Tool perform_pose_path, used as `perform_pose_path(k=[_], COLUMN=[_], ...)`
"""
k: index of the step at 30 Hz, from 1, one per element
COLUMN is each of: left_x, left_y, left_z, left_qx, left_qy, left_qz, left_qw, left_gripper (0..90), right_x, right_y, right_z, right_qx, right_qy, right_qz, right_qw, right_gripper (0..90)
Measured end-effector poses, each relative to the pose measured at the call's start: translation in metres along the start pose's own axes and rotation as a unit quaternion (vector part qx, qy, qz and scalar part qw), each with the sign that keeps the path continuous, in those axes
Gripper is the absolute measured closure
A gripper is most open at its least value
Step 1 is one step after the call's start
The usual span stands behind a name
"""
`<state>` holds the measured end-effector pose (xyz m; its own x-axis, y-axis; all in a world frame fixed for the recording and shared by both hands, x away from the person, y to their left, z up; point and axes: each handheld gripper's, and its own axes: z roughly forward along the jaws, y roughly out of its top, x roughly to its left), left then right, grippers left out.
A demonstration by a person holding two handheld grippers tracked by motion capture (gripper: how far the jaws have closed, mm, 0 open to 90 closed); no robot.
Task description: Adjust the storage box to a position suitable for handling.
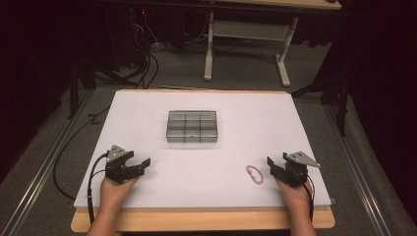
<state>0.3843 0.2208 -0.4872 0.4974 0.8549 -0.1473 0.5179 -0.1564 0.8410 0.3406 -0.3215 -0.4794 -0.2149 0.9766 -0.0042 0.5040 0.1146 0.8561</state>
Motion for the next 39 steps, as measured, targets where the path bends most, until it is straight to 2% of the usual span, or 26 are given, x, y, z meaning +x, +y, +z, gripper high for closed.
perform_pose_path(k=[3,7,11,16,22,24,31,34,35,39], left_x=[-0.002,0.000,0.000,0.001,0.001,0.001,0.004,0.010,0.011,0.004], left_y=[0.000,-0.001,-0.001,-0.001,-0.002,-0.002,-0.003,-0.005,-0.006,-0.007], left_z=[0.000,-0.002,-0.003,-0.003,-0.004,-0.004,-0.006,-0.010,-0.012,-0.013], left_qx=[-0.002,-0.011,-0.017,-0.017,-0.019,-0.023,-0.034,-0.053,-0.059,-0.069], left_qy=[0.006,0.010,0.015,0.024,0.025,0.028,0.035,0.035,0.035,0.049], left_qz=[0.006,-0.004,-0.008,-0.016,-0.015,-0.020,-0.037,-0.073,-0.076,-0.053], left_qw=[1.0000,0.9999,0.9997,0.9994,0.9994,0.9992,0.9981,0.9953,0.9947,0.9950], left_gripper=[24.8,32.9,38.9,47.4,59.9,61.4,75.6,80.4,81.7,87.2], right_x=[-0.001,-0.001,-0.001,-0.001,-0.001,0.000,0.000,0.000,0.000,0.000], right_y=[0.000,0.000,0.000,0.000,0.000,0.000,0.000,0.001,0.001,0.001], right_z=[0.000,0.000,0.001,0.001,0.001,0.001,0.001,0.002,0.002,0.002], right_qx=[0.002,0.003,0.004,0.004,0.006,0.006,0.007,0.009,0.009,0.011], right_qy=[0.003,0.002,0.001,0.002,0.002,0.002,0.006,0.009,0.009,0.014], right_qz=[0.003,0.008,0.002,0.003,0.001,0.001,0.001,-0.003,-0.005,-0.010], right_qw=[1.0000,1.0000,1.0000,1.0000,1.0000,1.0000,1.0000,0.9999,0.9999,0.9998], right_gripper=[35.0,37.3,38.5,39.2,40.3,40.4,40.5,40.5,40.8,41.4])
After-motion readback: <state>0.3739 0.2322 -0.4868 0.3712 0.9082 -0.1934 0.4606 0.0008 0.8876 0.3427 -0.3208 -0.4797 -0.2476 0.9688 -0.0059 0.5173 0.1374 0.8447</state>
